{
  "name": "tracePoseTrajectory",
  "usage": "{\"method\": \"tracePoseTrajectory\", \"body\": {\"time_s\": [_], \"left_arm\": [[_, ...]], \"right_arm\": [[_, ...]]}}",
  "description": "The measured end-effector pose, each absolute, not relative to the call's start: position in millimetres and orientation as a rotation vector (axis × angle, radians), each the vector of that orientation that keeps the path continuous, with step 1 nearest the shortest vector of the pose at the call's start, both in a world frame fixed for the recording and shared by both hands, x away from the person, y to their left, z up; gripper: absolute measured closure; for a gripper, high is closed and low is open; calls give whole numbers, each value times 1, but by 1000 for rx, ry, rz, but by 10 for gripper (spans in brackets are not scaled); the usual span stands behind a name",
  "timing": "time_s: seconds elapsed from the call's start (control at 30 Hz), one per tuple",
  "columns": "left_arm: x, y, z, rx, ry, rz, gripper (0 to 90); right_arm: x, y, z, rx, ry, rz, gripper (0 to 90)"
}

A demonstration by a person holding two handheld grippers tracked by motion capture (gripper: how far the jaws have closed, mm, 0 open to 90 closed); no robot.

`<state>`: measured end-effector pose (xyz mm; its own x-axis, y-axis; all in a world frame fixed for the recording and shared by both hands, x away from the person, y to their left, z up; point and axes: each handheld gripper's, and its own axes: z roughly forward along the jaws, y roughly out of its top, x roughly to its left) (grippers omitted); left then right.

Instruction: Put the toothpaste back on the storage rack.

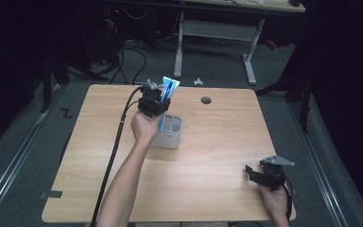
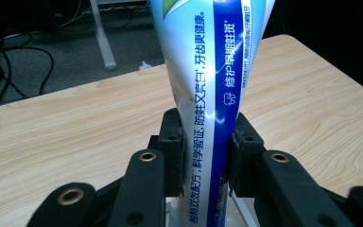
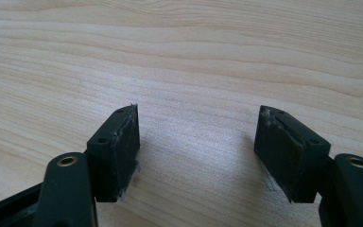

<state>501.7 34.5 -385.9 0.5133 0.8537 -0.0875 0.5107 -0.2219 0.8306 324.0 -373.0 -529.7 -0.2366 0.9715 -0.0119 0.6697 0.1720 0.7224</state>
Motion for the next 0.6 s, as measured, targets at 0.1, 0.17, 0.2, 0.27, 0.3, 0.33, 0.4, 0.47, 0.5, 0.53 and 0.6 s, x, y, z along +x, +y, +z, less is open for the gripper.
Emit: {"method": "tracePoseTrajectory", "body": {"time_s": [0.1,0.17,0.2,0.27,0.3,0.33,0.4,0.47,0.5,0.53,0.6], "left_arm": [[501,36,-388,1889,1134,497,715],[501,37,-389,1887,1136,499,714],[500,38,-389,1887,1135,498,714],[499,38,-389,1889,1137,496,713],[499,39,-390,1891,1136,496,712],[498,39,-390,1893,1137,496,712],[498,39,-391,1906,1137,498,711],[497,40,-393,1904,1140,499,711],[497,40,-393,1903,1142,497,711],[497,41,-393,1905,1144,493,710],[496,41,-394,1913,1142,492,711]], "right_arm": [[324,-373,-530,1544,1976,833,318],[324,-373,-530,1544,1976,833,318],[324,-373,-530,1544,1976,833,318],[324,-373,-530,1544,1976,833,318],[324,-373,-530,1544,1976,833,318],[324,-373,-530,1544,1976,832,319],[324,-373,-530,1544,1976,832,318],[324,-373,-530,1544,1976,832,318],[324,-373,-530,1544,1976,832,318],[324,-373,-530,1544,1976,832,318],[324,-373,-530,1544,1976,832,318]]}}
